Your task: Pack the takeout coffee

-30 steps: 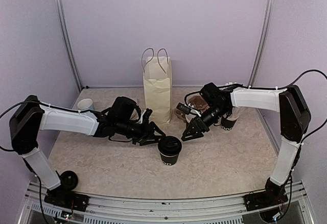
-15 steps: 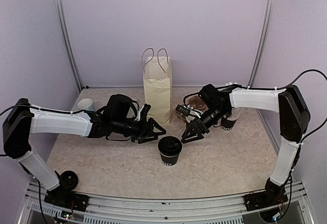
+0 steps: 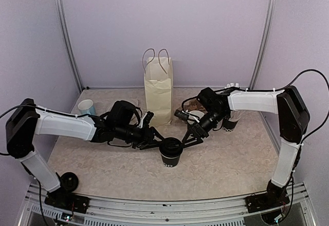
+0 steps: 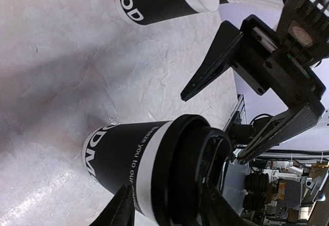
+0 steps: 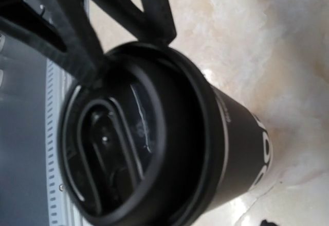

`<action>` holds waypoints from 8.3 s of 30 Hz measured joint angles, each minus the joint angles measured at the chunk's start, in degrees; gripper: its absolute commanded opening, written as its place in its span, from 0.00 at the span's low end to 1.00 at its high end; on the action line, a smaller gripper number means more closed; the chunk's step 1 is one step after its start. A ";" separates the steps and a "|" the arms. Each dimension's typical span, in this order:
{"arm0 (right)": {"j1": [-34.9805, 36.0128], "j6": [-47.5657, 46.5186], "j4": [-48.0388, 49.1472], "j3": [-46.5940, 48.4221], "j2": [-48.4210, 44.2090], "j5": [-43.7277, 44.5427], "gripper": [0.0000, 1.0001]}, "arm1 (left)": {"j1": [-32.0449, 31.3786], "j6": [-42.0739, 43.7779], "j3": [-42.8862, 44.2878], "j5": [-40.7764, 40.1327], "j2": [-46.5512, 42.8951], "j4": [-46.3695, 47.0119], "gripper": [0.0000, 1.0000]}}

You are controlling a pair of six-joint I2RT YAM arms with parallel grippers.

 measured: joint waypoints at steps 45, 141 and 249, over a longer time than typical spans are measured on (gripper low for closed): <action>3.32 0.52 -2.60 1.46 -0.87 10.05 0.53 | -1.44 12.66 12.87 -5.73 9.20 -7.65 0.45; 0.17 -0.85 -4.61 5.57 -1.05 13.62 0.59 | 0.04 2.38 16.59 -10.08 6.43 -24.81 0.50; 18.64 -19.21 -1.18 44.54 20.44 36.33 0.78 | 9.18 -1.66 -0.22 -34.42 -32.24 -38.38 0.76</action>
